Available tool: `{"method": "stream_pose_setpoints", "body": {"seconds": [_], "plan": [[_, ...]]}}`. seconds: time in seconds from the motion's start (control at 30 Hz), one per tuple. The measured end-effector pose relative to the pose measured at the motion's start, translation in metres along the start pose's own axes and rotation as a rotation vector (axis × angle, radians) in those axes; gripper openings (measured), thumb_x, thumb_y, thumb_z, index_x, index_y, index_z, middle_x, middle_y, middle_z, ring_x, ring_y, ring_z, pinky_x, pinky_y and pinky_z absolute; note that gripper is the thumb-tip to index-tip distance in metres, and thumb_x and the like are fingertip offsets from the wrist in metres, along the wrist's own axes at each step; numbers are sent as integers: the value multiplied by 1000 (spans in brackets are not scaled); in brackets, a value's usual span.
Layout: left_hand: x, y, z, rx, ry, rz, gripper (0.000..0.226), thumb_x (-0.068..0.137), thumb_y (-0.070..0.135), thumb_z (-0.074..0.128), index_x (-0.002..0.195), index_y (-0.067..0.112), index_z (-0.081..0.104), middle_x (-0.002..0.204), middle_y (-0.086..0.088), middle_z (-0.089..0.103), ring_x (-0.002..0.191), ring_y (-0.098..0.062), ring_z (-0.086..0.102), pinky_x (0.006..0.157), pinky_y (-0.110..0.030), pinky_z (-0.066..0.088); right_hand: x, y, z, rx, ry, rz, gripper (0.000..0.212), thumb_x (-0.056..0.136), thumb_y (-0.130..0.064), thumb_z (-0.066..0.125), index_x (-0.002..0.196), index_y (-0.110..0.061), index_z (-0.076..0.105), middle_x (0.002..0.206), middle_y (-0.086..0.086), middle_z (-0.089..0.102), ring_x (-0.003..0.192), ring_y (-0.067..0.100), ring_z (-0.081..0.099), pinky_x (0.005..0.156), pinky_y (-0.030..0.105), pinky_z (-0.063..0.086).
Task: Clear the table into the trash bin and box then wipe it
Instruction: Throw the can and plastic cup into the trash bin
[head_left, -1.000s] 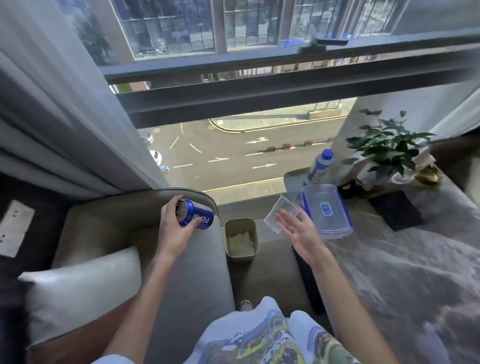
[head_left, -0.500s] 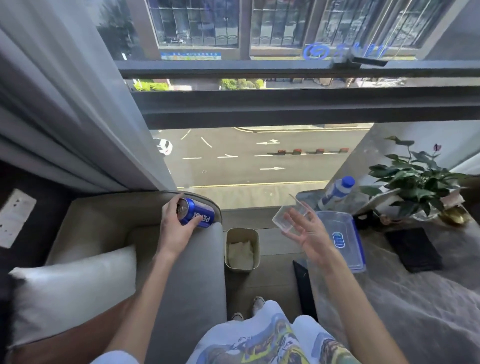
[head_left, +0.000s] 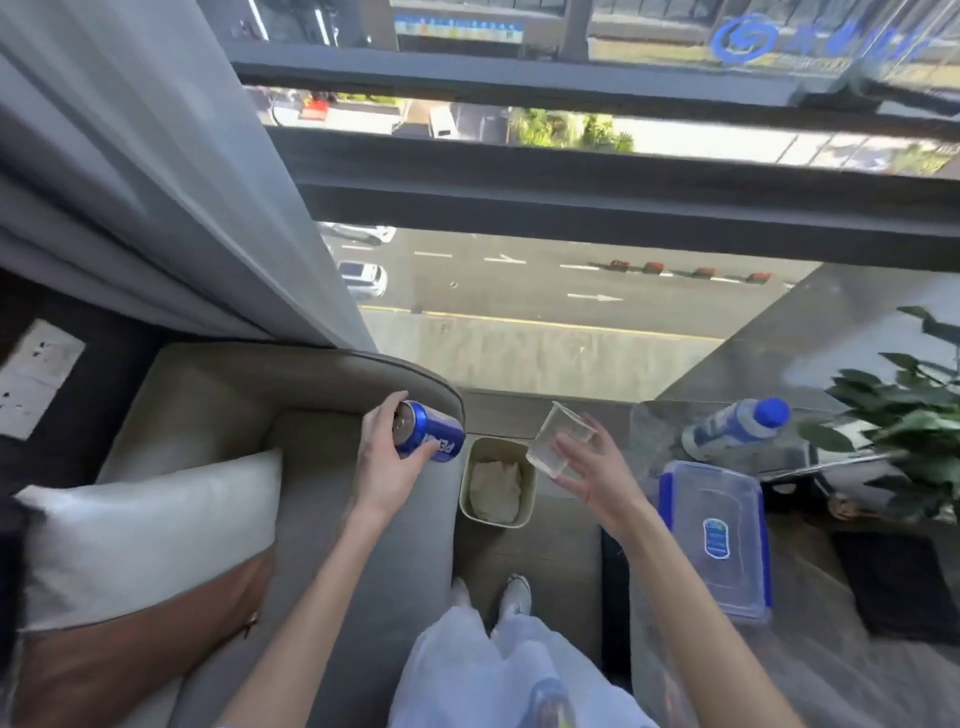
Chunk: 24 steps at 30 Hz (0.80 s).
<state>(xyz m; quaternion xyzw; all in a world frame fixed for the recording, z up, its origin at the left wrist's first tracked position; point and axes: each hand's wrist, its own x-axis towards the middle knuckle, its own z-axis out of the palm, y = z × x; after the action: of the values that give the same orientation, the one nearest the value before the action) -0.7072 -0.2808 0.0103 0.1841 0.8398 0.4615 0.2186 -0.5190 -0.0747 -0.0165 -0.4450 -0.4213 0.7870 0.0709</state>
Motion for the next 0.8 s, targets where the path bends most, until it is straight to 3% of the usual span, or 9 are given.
{"method": "stream_pose_setpoints", "body": {"seconds": [0.13, 0.17, 0.23, 0.33, 0.53, 0.7, 0.8], "plan": [[33, -44, 39, 12, 9, -69, 66, 79, 12, 76, 135, 24, 44, 133, -3, 43, 113, -11, 51, 77, 4, 41, 50, 35, 9, -13, 69, 75, 76, 85, -22, 74, 146, -32, 32, 133, 3, 59, 116, 13, 62, 91, 39, 55], [42, -61, 53, 27, 14, -90, 66, 78, 12, 77, 135, 23, 44, 134, -3, 43, 113, -13, 51, 81, 1, 41, 66, 48, 9, -12, 89, 95, 76, 85, -22, 74, 147, -32, 31, 134, 4, 58, 118, 16, 61, 92, 40, 54], [56, -100, 83, 62, -1, -139, 67, 78, 13, 77, 134, 22, 42, 133, -4, 43, 116, -17, 52, 93, -18, 45, 101, 80, 7, -6, 140, 134, 75, 85, -22, 73, 147, -30, 31, 136, 7, 56, 121, 20, 59, 94, 44, 54], [78, -168, 134, 88, -73, -182, 66, 76, 12, 76, 131, 23, 41, 127, -2, 43, 116, -21, 52, 98, -33, 46, 163, 135, -5, 27, 221, 172, 71, 86, -19, 73, 144, -30, 33, 136, 9, 55, 118, 22, 59, 89, 41, 55], [119, -303, 246, 228, -273, -133, 65, 76, 18, 77, 128, 20, 38, 124, -2, 43, 116, -20, 47, 93, -23, 37, 284, 251, -48, 1, 352, 241, 76, 88, -18, 71, 148, -29, 26, 130, 7, 55, 109, 19, 59, 86, 39, 53], [148, -391, 331, 312, -374, -91, 67, 77, 20, 76, 128, 17, 34, 127, -6, 43, 114, -24, 50, 94, -32, 46, 362, 337, -89, -174, 354, 267, 80, 86, -25, 73, 149, -31, 24, 131, 7, 53, 112, 19, 59, 77, 31, 53], [159, -438, 371, 356, -394, -159, 64, 77, 14, 74, 128, 12, 35, 128, -10, 43, 116, -29, 50, 98, -37, 45, 397, 388, -105, -278, 353, 289, 82, 86, -26, 72, 151, -27, 21, 126, 6, 52, 118, 22, 55, 92, 40, 51]]}}
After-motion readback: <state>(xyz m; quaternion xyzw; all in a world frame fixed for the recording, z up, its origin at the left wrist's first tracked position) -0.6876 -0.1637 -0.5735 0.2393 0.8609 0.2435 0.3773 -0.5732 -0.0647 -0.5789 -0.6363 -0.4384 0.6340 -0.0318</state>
